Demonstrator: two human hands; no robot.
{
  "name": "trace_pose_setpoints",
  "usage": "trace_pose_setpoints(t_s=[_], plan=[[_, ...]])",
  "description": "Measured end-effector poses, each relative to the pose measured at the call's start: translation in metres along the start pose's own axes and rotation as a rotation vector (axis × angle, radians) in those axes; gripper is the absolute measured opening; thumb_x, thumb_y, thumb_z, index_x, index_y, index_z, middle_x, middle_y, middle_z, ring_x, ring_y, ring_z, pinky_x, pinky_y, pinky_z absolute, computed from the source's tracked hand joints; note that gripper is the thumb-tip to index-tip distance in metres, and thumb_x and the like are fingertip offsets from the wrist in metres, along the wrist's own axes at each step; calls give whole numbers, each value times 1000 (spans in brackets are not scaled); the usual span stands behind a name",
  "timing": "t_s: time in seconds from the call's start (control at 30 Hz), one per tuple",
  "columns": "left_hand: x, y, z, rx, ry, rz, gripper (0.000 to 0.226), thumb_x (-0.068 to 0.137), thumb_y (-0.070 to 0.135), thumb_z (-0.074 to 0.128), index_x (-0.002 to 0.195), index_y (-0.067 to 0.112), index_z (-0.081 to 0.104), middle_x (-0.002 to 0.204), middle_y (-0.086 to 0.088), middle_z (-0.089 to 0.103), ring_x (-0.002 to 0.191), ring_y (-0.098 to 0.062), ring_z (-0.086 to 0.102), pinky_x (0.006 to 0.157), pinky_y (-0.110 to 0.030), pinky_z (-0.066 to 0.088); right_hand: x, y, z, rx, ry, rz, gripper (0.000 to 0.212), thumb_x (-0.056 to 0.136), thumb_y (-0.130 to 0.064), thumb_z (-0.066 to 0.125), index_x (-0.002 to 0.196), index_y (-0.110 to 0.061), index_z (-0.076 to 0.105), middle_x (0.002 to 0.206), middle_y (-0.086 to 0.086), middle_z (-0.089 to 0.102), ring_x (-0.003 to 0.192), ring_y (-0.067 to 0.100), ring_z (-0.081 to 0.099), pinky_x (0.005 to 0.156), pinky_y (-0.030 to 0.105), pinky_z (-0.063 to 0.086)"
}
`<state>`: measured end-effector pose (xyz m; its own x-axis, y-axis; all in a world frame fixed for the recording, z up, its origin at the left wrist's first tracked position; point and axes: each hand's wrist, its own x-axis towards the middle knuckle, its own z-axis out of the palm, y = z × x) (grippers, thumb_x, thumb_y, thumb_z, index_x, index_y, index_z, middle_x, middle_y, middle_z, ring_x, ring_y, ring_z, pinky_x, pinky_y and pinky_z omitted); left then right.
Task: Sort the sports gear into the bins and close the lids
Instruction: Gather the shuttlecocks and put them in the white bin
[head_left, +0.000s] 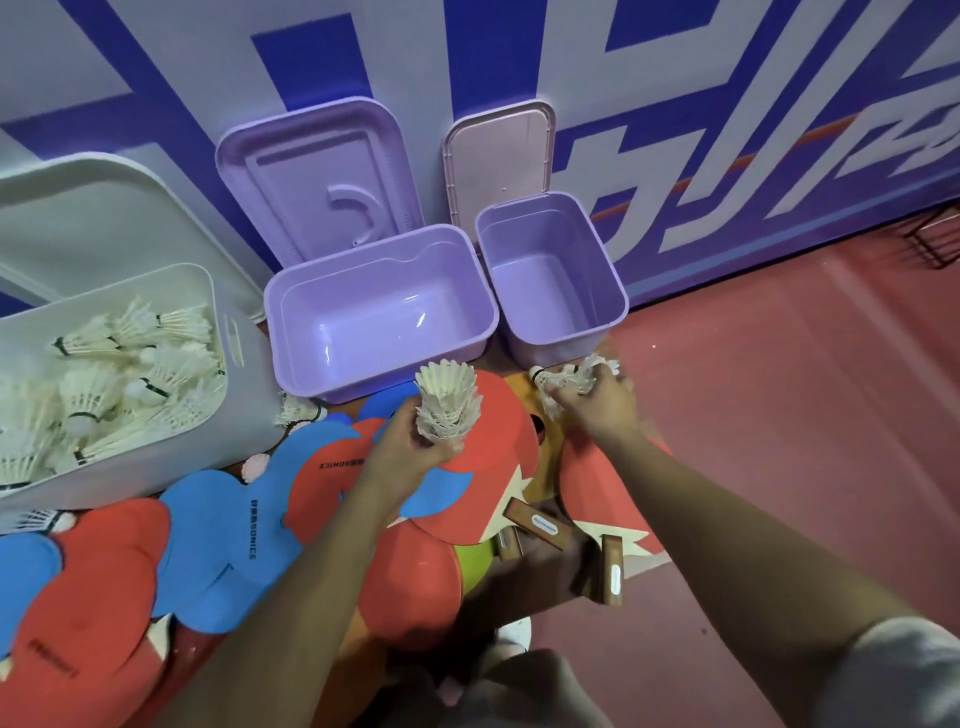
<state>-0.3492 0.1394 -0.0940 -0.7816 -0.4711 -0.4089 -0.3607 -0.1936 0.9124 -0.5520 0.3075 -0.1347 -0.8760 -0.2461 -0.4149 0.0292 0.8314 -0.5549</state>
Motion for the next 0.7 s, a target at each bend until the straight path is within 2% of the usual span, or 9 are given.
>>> trace_pose_setpoints(t_s=[0.1,0.17,0.3,0.4,0.47,0.57,0.63,0.7], plan=[[2,-3,1,-2,3,-14,51,74,-10,73,113,17,55,112,-7,66,102,-15,63,92,-34,51,2,5,9,-57,38,-9,53,75,-58,69,114,-24,62,126,13,44,121,35,43,106,42,36],[2,-2,4,-13,6,-19,49,78,-15,67,111,20,54,110,-4,66,100,-12,63,89,-27,52,4,5,10,-20,38,-1,41,78,-52,68,110,-26,67,128,11,46,123,34,43,106,43,35],[1,2,11,-28,7,-29,49,80,-18,64,111,19,54,105,1,66,92,-2,65,80,-19,54,6,7,5,124,42,-41,3,77,-35,66,80,-34,68,116,10,55,117,31,47,103,41,38],[1,4,17,-33,3,-35,49,80,-19,62,112,18,54,100,6,68,90,-1,65,76,-17,53,6,11,-1,193,26,-107,15,75,-27,62,62,-34,63,87,2,70,91,25,63,85,42,52],[3,6,20,-34,0,-39,49,80,-19,62,110,19,54,98,9,70,93,-5,65,76,-17,53,7,13,-4,237,-41,-112,17,79,-14,64,66,-26,63,74,-1,69,73,21,64,74,43,55],[4,9,23,-23,-8,-37,51,80,-18,63,114,19,54,100,8,69,93,-3,66,77,-18,53,9,11,-6,274,-29,-102,19,79,-9,69,84,-15,52,75,-1,59,67,17,54,71,40,48],[5,9,25,-16,-7,-40,51,80,-18,63,117,16,52,102,6,68,91,-1,66,75,-17,53,12,8,-5,310,12,-52,33,80,-14,74,95,-12,45,76,-4,54,66,13,51,68,36,44],[6,8,26,-9,-3,-48,51,80,-17,63,119,15,52,102,6,68,91,-1,67,75,-16,53,15,3,-4,334,-8,-39,40,79,-22,76,104,-13,45,78,-5,54,70,12,54,67,34,45]])
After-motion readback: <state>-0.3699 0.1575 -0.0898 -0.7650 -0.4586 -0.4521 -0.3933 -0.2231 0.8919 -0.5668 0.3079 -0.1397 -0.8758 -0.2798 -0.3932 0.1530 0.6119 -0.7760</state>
